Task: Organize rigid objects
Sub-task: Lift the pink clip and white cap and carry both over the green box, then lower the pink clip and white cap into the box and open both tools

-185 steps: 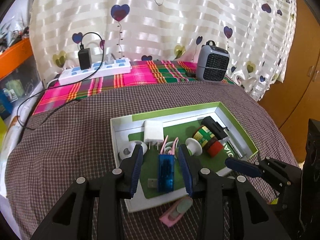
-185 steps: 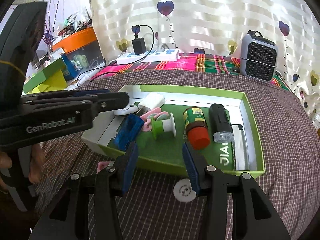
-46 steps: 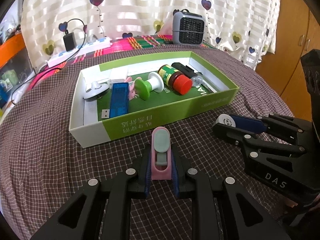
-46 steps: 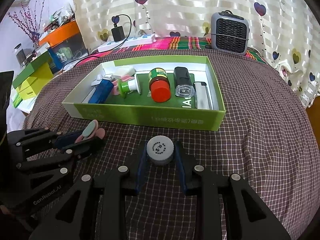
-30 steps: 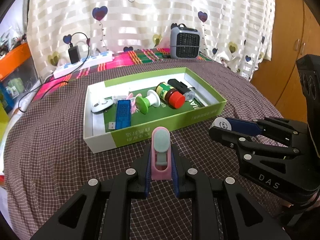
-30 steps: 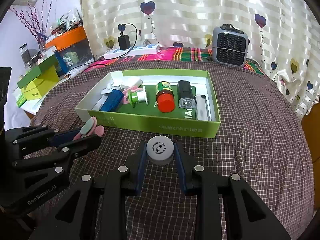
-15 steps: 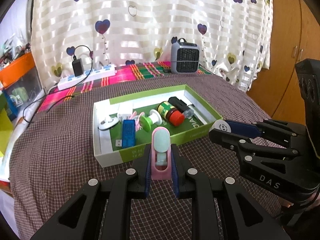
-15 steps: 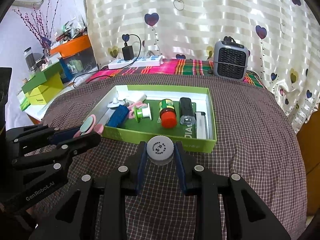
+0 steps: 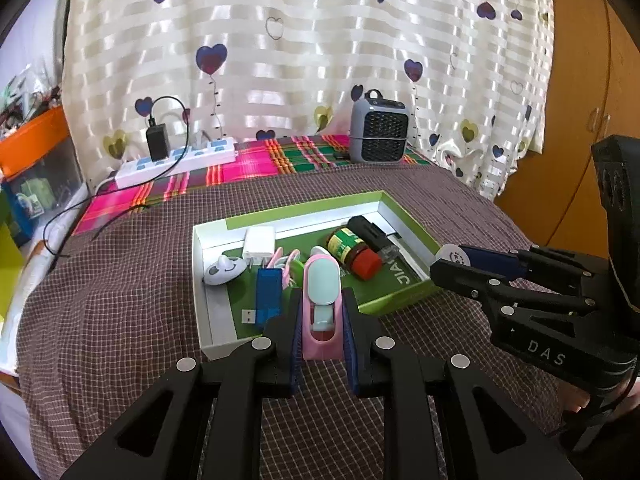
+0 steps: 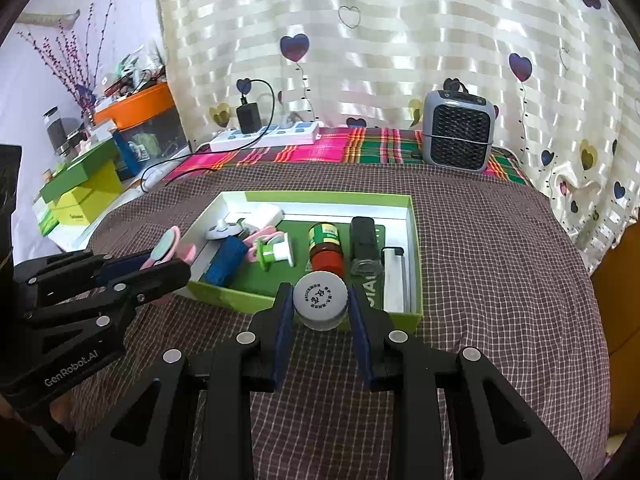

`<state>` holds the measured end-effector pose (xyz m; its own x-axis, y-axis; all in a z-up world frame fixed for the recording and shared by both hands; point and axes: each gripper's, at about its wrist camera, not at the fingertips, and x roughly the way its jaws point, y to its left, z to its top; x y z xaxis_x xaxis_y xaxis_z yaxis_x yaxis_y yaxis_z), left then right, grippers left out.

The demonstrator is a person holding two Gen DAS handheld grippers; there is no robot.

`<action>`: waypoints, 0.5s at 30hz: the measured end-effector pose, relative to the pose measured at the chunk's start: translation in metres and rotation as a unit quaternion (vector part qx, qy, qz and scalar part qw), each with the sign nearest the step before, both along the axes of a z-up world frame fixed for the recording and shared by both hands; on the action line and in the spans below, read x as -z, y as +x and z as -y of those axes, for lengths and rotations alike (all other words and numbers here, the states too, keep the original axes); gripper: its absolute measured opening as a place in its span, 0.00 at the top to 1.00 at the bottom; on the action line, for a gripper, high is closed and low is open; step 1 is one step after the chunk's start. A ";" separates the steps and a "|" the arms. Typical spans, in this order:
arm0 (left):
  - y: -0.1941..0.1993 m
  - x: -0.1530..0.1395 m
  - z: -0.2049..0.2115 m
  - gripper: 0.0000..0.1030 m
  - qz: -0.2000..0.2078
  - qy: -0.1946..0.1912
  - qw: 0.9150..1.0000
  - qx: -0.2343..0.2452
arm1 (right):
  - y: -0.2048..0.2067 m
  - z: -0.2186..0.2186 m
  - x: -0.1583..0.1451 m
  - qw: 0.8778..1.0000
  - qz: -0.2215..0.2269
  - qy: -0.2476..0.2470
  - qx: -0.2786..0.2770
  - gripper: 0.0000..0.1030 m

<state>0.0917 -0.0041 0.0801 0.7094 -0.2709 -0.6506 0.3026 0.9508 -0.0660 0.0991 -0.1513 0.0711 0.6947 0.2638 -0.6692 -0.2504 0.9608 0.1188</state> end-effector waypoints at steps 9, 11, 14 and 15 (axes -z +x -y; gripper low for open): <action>0.017 0.006 0.001 0.84 -0.013 -0.003 1.000 0.003 | 0.019 0.007 0.001 1.000 -0.013 0.009 0.000 0.72; 0.022 0.009 0.002 0.84 -0.019 -0.004 1.000 0.006 | 0.023 0.006 0.003 1.000 -0.017 0.007 -0.004 0.72; 0.029 0.015 0.005 0.84 -0.030 -0.005 0.999 0.010 | 0.031 0.004 0.008 0.999 -0.030 0.010 -0.014 0.72; 0.032 0.017 0.005 0.84 -0.033 -0.005 0.999 0.010 | 0.034 0.004 0.011 0.999 -0.035 0.010 -0.015 0.72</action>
